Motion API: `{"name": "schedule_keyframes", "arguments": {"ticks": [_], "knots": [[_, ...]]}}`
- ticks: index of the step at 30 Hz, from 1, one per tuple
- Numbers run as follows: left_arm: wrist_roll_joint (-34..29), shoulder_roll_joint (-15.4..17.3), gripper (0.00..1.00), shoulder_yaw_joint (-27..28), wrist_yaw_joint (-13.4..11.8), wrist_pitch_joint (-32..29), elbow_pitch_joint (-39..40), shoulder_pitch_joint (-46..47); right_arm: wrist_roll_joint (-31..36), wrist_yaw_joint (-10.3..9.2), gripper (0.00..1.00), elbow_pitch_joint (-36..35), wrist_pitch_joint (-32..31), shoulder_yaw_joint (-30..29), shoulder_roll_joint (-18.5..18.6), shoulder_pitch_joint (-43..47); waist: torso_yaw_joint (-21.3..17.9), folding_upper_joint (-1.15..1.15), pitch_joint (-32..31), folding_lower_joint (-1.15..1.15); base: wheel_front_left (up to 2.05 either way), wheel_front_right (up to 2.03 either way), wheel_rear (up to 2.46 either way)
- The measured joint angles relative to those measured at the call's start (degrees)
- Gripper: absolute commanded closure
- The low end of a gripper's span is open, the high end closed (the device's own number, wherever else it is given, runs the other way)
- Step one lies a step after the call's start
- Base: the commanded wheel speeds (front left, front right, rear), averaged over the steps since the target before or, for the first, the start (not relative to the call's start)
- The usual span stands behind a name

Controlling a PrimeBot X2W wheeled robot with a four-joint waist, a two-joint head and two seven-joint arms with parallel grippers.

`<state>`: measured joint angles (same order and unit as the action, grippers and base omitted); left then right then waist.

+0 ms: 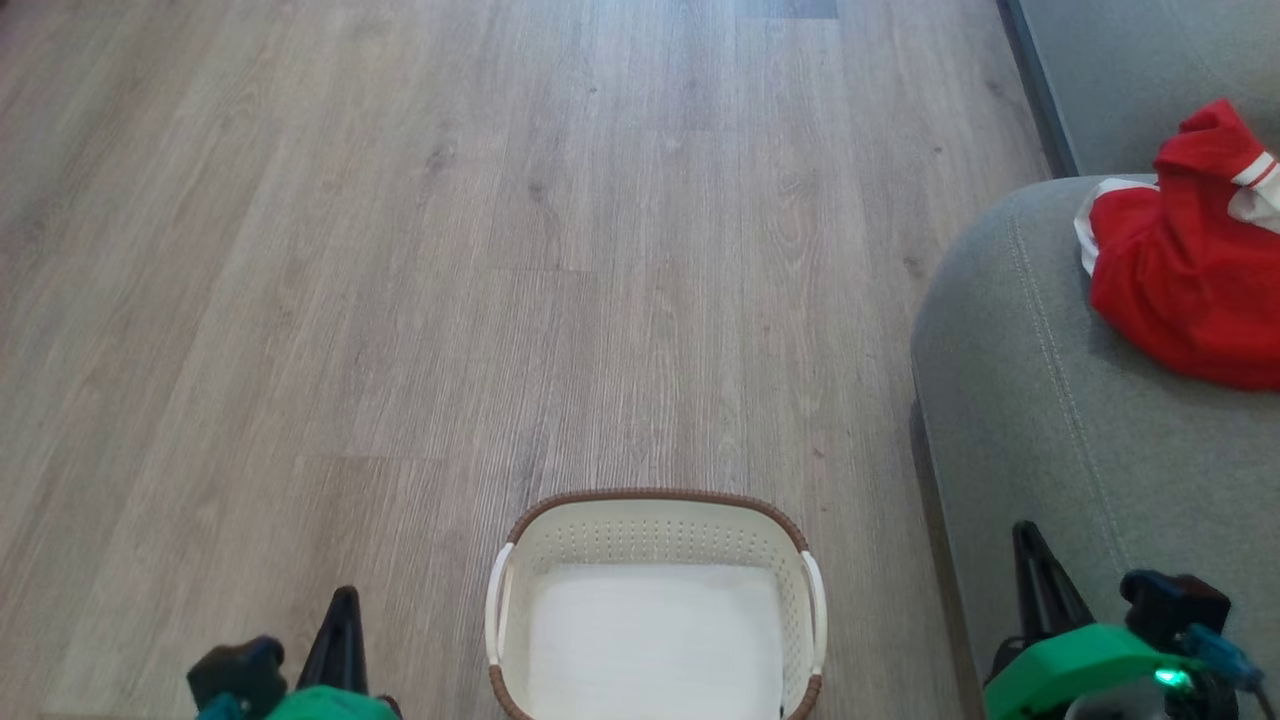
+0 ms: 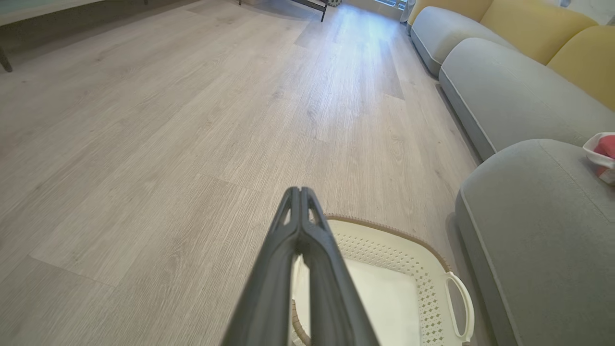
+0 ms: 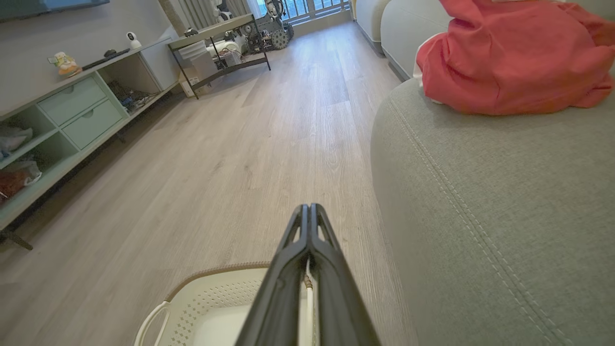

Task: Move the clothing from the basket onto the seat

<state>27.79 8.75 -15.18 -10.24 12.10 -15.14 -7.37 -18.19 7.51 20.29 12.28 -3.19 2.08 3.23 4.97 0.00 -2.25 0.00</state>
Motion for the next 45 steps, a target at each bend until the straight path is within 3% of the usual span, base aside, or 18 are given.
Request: {"name": "schedule_keyframes", "arguments": {"ticks": [45], "knots": [[26.01,-2.05,1.00,7.13,6.80,-7.00,-0.12,3.98,-29.50,0.00,1.00,-1.62,-7.54,-1.86,0.01,-1.71,-2.00,0.00,0.97,0.00,0.00,0.00,0.00]]}}
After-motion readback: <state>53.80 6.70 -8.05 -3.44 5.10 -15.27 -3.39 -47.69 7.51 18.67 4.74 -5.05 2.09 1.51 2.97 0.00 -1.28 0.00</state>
